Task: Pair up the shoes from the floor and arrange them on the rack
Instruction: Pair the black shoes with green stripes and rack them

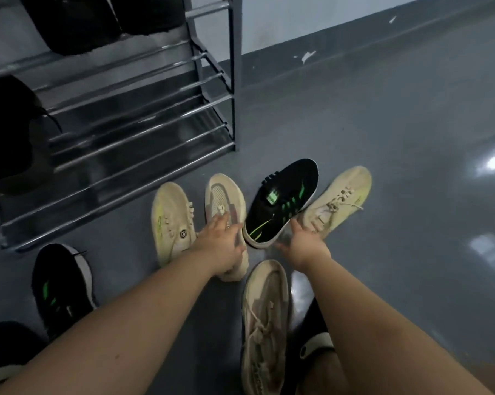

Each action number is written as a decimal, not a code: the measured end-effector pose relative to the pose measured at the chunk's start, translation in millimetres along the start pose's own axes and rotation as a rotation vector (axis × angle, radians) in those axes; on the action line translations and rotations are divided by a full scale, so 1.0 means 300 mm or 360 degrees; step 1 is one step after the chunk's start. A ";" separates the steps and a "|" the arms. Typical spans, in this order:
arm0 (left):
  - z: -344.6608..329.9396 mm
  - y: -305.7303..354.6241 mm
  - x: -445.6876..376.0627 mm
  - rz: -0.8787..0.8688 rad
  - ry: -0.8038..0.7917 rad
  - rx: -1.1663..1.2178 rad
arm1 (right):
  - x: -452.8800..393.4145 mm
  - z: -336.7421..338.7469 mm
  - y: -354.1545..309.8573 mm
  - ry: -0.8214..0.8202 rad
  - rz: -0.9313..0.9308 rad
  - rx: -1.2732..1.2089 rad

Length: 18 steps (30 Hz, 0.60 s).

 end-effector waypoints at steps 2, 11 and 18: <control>0.002 -0.005 -0.057 -0.0008 -0.0026 -0.0062 | -0.038 -0.037 0.004 -0.0094 -0.0050 -0.0128; -0.079 -0.041 -0.232 0.0167 -0.0216 -0.0087 | -0.142 -0.156 -0.003 -0.0504 -0.0324 -0.1277; -0.026 -0.032 -0.226 0.0229 0.0194 0.0395 | -0.129 -0.221 0.023 -0.0840 -0.0641 -0.2181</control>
Point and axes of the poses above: each hand's wrist, its own x-axis away from the middle knuckle, its own z-axis out of the back of the hand, y = z × x, the point moved 10 cm from there along -x, towards the middle knuckle, and after that the axes turned 15 degrees about -z, right-handed, at the moved point
